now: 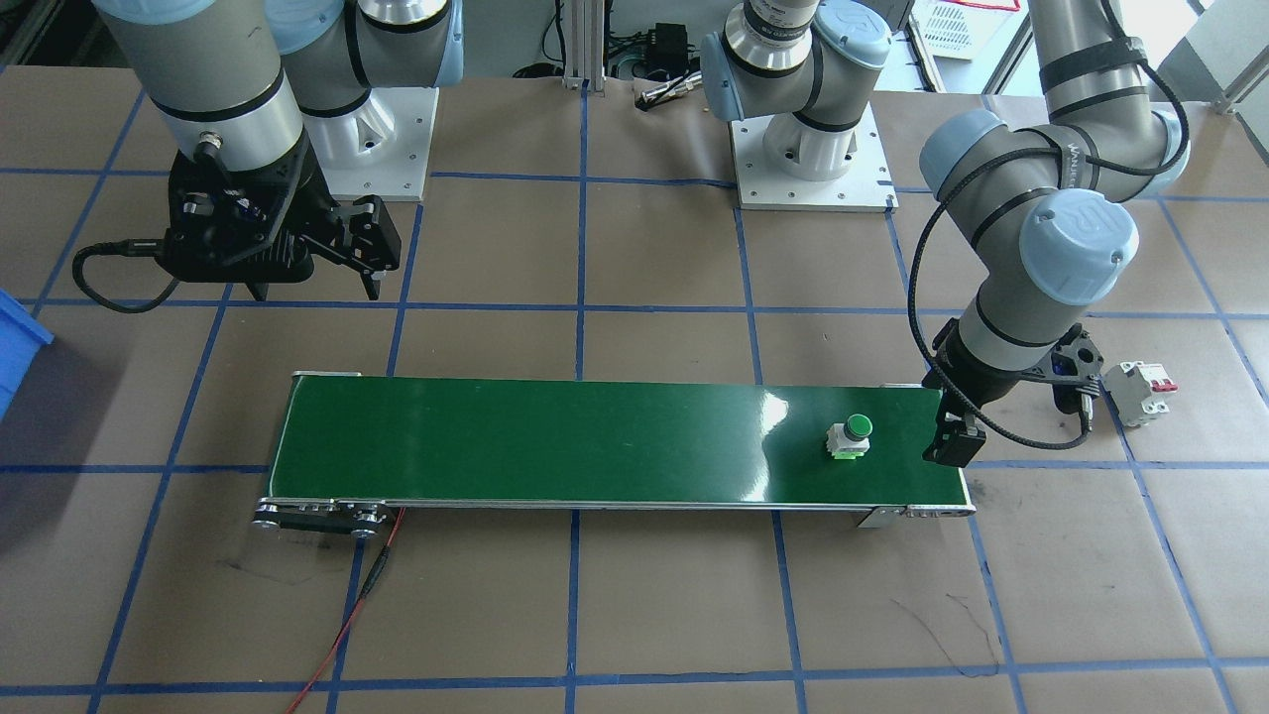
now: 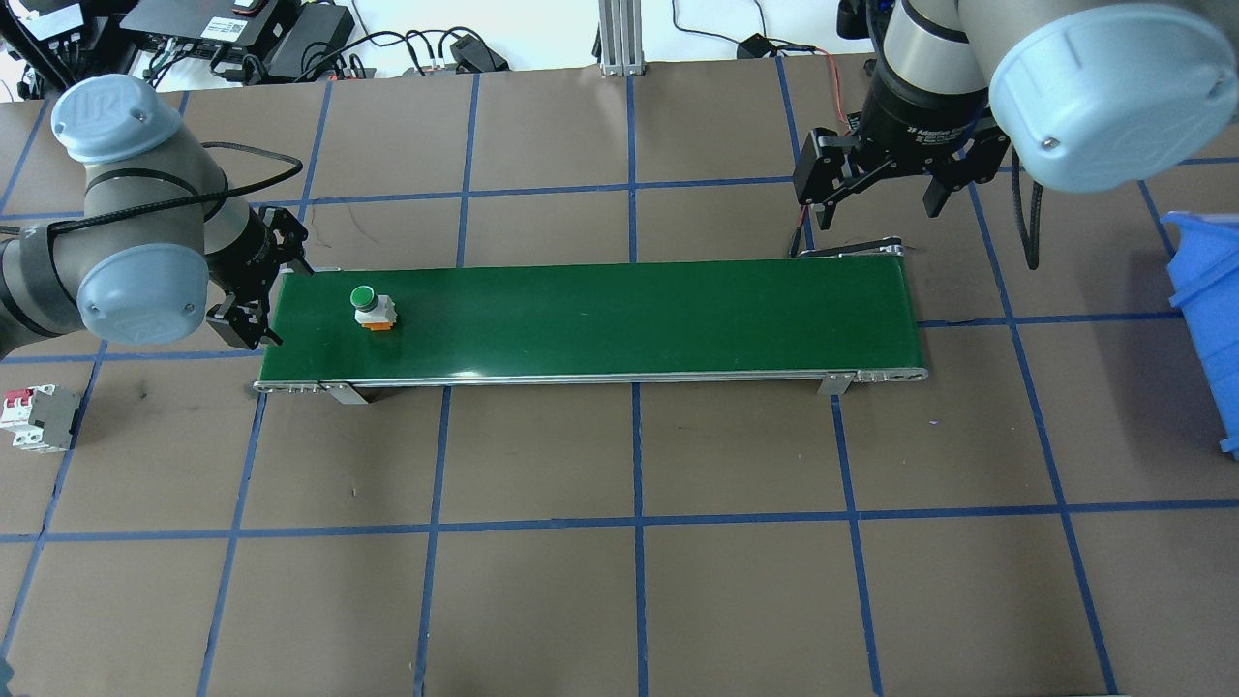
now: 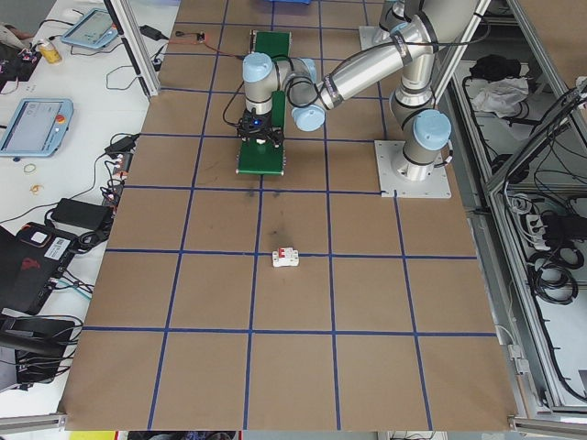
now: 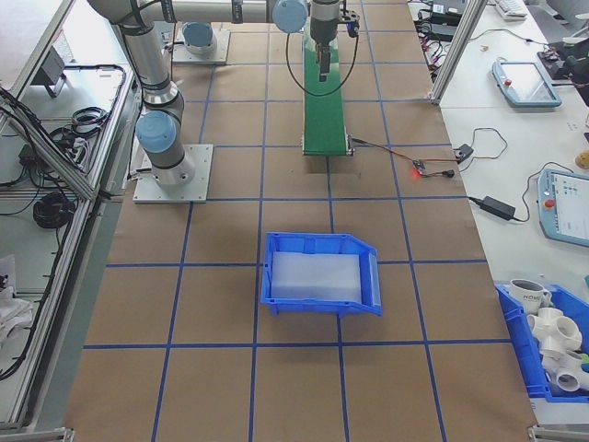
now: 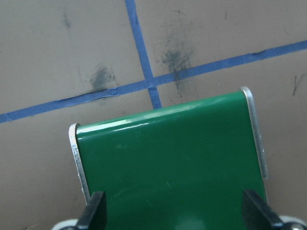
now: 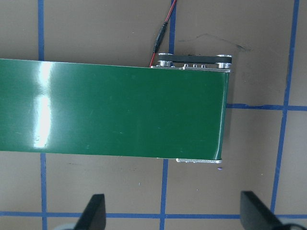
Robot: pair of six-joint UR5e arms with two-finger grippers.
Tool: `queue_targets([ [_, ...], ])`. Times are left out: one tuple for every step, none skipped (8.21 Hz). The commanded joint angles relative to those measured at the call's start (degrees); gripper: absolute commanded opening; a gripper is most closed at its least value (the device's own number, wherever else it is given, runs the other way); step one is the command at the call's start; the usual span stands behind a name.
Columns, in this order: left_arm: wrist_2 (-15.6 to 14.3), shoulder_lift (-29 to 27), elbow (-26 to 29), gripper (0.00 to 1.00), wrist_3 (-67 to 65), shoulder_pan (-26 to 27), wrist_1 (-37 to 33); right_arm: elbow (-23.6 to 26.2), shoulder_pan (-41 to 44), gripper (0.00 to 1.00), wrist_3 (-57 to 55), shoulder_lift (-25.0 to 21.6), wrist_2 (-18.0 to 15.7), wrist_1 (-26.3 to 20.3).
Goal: Move button from left to right
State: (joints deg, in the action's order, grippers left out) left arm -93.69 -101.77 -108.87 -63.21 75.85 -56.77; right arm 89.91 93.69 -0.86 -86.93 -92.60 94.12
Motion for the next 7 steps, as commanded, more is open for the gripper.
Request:
queue_targets([
  [-0.35, 0.17, 0.32, 1.0, 5.07, 0.0, -0.18, 0.0, 0.0, 1.0, -0.02, 1.23, 0.23, 0.62],
  [-0.53, 1.04, 0.32, 1.0, 8.07, 0.0, -0.35, 0.09, 0.0, 1.0, -0.54, 2.98, 0.41, 1.93],
  [-0.62, 0.88, 0.5, 1.0, 14.45, 0.09, 0.69, 0.7, 0.0, 1.0, -0.55, 6.3, 0.67, 7.16],
  [0.08, 0.27, 0.5, 1.0, 19.82, 0.09, 0.52, 1.14, 0.0, 1.0, -0.46, 8.77, 2.85, 11.31],
  [0.17, 0.87, 0.76, 1.0, 25.27, 0.61, 0.0, 1.05, 0.0, 1.0, -0.55, 10.28, 3.04, 12.04],
  [0.17, 1.92, 2.07, 1.0, 34.03, 2.18, -0.35, 1.23, 0.0, 1.0, -0.55, 11.07, 3.13, 12.31],
  [-0.26, 3.5, 4.95, 1.0, 45.25, 4.72, -3.58, 1.66, 0.0, 1.0, -0.55, 11.6, 3.04, 12.31],
])
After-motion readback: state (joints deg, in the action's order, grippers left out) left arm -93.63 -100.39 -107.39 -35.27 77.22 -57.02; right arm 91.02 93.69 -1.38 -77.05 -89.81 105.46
